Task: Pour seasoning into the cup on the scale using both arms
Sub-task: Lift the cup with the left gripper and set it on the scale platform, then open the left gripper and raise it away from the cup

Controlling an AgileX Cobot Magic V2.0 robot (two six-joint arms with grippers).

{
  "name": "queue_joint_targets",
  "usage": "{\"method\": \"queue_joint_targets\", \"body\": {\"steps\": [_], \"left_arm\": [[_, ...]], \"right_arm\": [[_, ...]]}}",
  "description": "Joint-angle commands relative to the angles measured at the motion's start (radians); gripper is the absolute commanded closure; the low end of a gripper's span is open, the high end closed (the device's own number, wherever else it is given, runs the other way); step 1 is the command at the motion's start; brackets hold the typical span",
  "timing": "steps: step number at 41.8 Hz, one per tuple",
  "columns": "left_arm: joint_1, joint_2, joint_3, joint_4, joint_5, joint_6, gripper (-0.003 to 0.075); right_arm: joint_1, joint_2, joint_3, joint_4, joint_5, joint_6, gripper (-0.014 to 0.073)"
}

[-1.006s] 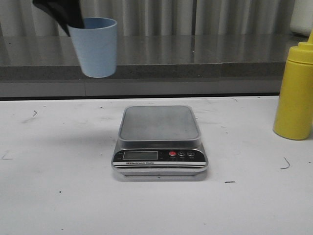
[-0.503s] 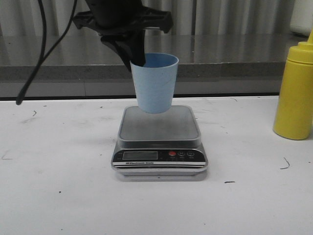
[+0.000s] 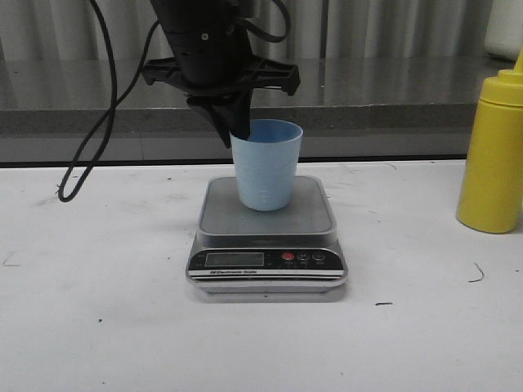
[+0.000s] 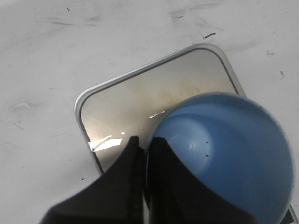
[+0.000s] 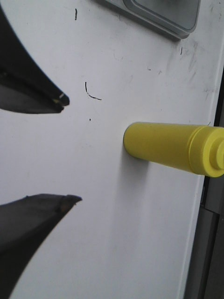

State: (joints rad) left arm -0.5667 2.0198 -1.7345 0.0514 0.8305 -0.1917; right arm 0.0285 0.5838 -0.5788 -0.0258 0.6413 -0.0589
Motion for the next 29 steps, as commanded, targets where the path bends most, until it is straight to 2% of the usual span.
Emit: {"method": "queue_joint_targets", "body": {"steps": [1, 6, 10, 16, 18, 20, 29], "left_arm": [[-0.004, -0.056, -0.034, 0.013, -0.025, -0.009, 0.0739], [-0.004, -0.056, -0.038, 0.020, -0.023, -0.009, 0.0701], [-0.004, -0.056, -0.042, 0.018, -0.027, -0.009, 0.0570], [-0.006, -0.056, -0.064, 0.008, 0.010, -0.001, 0.0324], [-0.006, -0.067, -0.071, 0.008, 0.028, 0.006, 0.0273], [-0.006, -0.086, -0.074, 0.008, 0.043, 0.022, 0.0255], [-0.006, -0.235, -0.056, 0.005, 0.166, 0.082, 0.0283]], "right_arm": [[-0.005, 0.008, -0.032, -0.016, -0.061, -0.009, 0.0175], [-0.005, 0.008, -0.032, -0.016, -0.061, -0.009, 0.0175], [-0.005, 0.008, -0.032, -0.016, -0.061, -0.009, 0.0175], [-0.005, 0.008, -0.032, -0.016, -0.061, -0.009, 0.0175], [-0.005, 0.008, -0.032, -0.016, -0.061, -0.009, 0.0175], [-0.005, 0.008, -0.032, -0.016, -0.061, -0.009, 0.0175], [-0.005, 0.008, -0.032, -0.016, -0.061, -0.009, 0.0175]]}}
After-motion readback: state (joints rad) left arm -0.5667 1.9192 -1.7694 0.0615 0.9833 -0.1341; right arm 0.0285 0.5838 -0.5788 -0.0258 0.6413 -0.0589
